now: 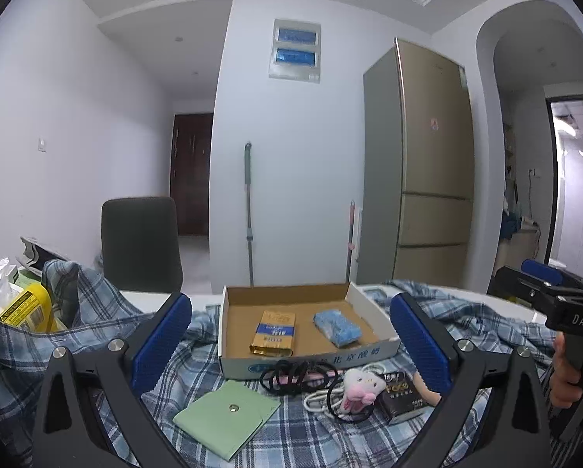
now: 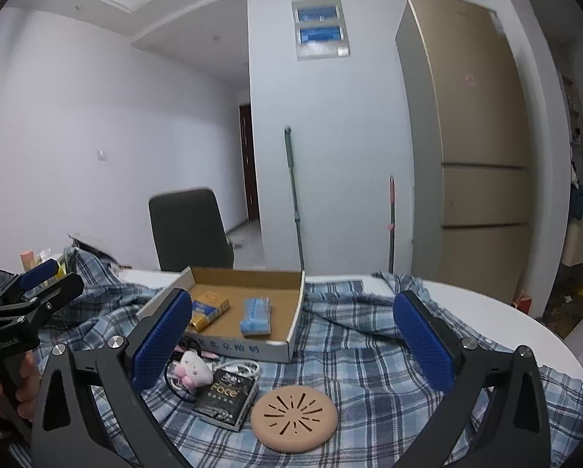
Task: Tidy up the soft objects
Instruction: 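Grasp the tan round perforated disc with the right gripper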
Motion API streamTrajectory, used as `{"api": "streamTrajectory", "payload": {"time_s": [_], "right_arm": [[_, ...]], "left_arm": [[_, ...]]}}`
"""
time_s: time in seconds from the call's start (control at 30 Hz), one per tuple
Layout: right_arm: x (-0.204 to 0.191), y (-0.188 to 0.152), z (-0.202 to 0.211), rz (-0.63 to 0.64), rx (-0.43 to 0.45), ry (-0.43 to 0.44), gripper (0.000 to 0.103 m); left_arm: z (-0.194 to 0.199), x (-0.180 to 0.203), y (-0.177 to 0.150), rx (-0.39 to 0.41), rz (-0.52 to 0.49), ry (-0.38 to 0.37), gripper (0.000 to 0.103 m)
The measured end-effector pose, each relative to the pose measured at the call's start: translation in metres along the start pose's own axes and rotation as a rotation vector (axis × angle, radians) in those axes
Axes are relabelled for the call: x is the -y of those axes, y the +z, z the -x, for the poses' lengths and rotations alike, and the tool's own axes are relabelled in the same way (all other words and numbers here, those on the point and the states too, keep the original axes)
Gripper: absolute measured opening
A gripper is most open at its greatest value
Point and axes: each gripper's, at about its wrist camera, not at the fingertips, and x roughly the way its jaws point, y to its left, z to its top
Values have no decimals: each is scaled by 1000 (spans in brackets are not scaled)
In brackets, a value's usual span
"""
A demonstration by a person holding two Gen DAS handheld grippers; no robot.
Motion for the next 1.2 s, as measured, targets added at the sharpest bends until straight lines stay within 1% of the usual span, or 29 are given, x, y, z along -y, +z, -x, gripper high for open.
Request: {"api": "streamTrajectory", "payload": {"time_s": [0.03, 0.07, 0.13, 0.2, 0.3, 0.33, 0.37, 0.4, 0.43, 0.57, 0.67, 0.83, 0.97, 1.2], "right_arm": [[2, 3, -4, -11, -32, -12, 103], [4, 5, -8, -23, -57, -21, 103], [6, 11, -20, -25, -149, -7, 101], [3, 11, -35, 9, -248, -5, 97], [0, -4, -60, 31, -389, 21, 92], [0, -11, -68, 29, -437, 36, 86], [0, -20, -79, 27, -500, 52, 82], [-1, -27, -87, 25, -543, 56, 77], [-1, -34, -93, 22, -574, 61, 76], [4, -51, -104, 7, -640, 60, 75], [7, -54, -103, 5, -644, 35, 75], [2, -63, -111, 37, -703, 10, 75], [2, -67, -115, 48, -732, 15, 76], [1, -69, -117, 51, -743, 7, 77]], "left_arm": [[-4, -1, 5, -50, 3, 1, 103], [-6, -6, 9, -86, 26, 4, 103], [-9, -13, 13, -119, 59, 1, 103], [-16, -20, 13, -148, 78, 18, 103], [-31, -26, 3, -222, 98, 26, 103], [-36, -27, -2, -248, 97, 22, 103], [-38, -27, -6, -257, 91, 26, 103], [-41, -26, -9, -263, 81, 30, 103], [-45, -25, -13, -275, 67, 29, 103], [-54, -23, -19, -318, 59, 26, 103], [-55, -20, -21, -325, 46, 26, 103], [-56, -19, -22, -333, 41, 33, 103], [-57, -19, -23, -340, 41, 43, 103], [-60, -18, -24, -351, 36, 38, 103]]}}
